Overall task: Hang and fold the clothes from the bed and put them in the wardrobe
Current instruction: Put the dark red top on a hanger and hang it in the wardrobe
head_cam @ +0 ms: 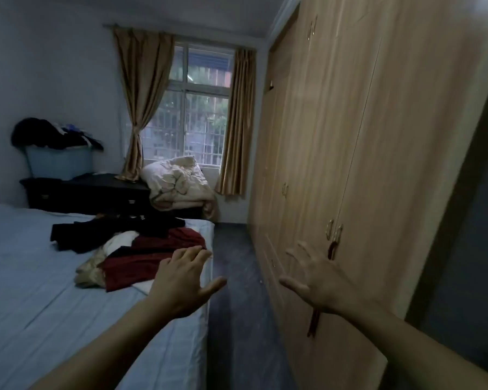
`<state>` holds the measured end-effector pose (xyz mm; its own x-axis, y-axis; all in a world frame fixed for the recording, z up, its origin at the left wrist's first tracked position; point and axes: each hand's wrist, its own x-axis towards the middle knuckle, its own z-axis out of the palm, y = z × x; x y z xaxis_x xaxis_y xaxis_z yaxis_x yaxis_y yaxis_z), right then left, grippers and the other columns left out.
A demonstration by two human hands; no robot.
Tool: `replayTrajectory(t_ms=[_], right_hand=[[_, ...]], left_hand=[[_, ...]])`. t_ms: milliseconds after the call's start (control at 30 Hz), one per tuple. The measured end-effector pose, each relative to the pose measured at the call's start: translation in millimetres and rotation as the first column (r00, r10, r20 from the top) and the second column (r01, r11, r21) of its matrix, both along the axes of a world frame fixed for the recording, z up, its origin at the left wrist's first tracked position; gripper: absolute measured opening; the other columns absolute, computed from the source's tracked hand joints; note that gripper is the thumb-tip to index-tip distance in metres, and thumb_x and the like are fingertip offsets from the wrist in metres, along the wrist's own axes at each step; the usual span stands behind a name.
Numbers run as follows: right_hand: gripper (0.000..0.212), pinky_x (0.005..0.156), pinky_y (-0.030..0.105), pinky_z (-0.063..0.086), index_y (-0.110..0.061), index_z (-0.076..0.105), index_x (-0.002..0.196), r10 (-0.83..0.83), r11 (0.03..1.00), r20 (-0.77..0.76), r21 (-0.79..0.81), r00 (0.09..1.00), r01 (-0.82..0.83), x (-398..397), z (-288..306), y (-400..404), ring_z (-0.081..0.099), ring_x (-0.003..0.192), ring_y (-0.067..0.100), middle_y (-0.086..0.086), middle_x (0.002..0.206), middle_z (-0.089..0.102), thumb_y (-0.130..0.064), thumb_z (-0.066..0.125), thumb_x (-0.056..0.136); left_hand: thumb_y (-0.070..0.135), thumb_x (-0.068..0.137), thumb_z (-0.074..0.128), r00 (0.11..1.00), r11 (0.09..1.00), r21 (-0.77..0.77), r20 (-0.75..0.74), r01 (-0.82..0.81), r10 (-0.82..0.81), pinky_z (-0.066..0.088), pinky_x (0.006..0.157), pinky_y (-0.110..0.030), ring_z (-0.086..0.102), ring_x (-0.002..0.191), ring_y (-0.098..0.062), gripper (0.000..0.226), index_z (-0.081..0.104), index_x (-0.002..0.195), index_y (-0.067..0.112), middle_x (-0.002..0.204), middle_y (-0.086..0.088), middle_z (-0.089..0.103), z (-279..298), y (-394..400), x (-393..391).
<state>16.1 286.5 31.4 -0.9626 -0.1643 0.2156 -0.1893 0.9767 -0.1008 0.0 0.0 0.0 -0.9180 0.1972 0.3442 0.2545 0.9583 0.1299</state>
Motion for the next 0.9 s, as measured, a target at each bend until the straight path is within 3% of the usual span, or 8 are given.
replayTrajectory(t_ms=[67, 200, 267, 533, 900], right_hand=[[0.081, 0.117, 0.045, 0.020, -0.034, 0.017, 0.153, 0.012, 0.999, 0.007, -0.040, 1.000, -0.012, -21.7, -7.8, 13.7, 0.012, 0.149, 0.019, -0.003, 0.163, 0.006, -0.075, 0.038, 0.086], [0.079, 0.117, 0.044, 0.017, -0.034, 0.016, 0.153, 0.081, 0.997, -0.030, -0.015, 0.996, -0.081, -78.4, -26.0, 46.9, 0.009, 0.149, 0.019, -0.003, 0.163, 0.005, -0.072, 0.039, 0.088], [0.078, 0.118, 0.044, 0.013, -0.035, 0.013, 0.154, 0.102, 0.995, -0.051, 0.005, 0.993, -0.102, -108.5, -29.4, 68.6, 0.004, 0.150, 0.021, -0.004, 0.164, 0.001, -0.072, 0.038, 0.089], [0.079, 0.119, 0.046, 0.012, -0.034, 0.012, 0.154, 0.136, 0.990, -0.042, -0.039, 0.990, -0.138, -215.2, -27.7, 125.4, 0.002, 0.150, 0.025, 0.000, 0.164, -0.002, -0.071, 0.039, 0.089], [0.077, 0.120, 0.045, 0.014, -0.033, 0.014, 0.154, 0.148, 0.987, 0.022, -0.071, 0.989, -0.146, -372.3, -48.0, 115.4, 0.005, 0.150, 0.023, -0.001, 0.164, 0.001, -0.069, 0.039, 0.091]], left_hand=[[0.088, 0.066, 0.007, 1.000, 1.000, -0.001, 0.030, -0.007, 0.007, 0.036, 0.111, -0.040, 0.030, 0.144, -0.018, 0.105, 0.031, 0.151, 0.031, 0.158, 0.005, 0.032, -5.8, 11.0, -19.1], [0.085, 0.082, 0.032, 0.996, 0.995, -0.047, 0.033, -0.085, 0.086, 0.038, 0.110, -0.042, 0.032, 0.143, -0.022, 0.086, 0.034, 0.149, 0.031, 0.159, 0.003, 0.032, -17.7, 40.0, -72.5], [0.082, 0.084, 0.036, 0.993, 0.990, -0.090, 0.042, -0.105, 0.109, 0.037, 0.111, -0.043, 0.031, 0.144, -0.023, 0.084, 0.032, 0.150, 0.031, 0.160, 0.001, 0.030, -16.6, 64.9, -102.2], [0.080, 0.085, 0.034, 0.992, 0.974, -0.198, 0.044, -0.107, 0.118, 0.034, 0.111, -0.044, 0.030, 0.144, -0.023, 0.084, 0.030, 0.151, 0.029, 0.160, 0.002, 0.028, 1.2, 139.7, -199.9], [0.079, 0.086, 0.036, 0.993, 0.990, -0.105, 0.059, -0.093, 0.099, 0.036, 0.110, -0.045, 0.031, 0.143, -0.022, 0.082, 0.031, 0.150, 0.029, 0.158, 0.002, 0.032, -35.4, 154.1, -356.6]])
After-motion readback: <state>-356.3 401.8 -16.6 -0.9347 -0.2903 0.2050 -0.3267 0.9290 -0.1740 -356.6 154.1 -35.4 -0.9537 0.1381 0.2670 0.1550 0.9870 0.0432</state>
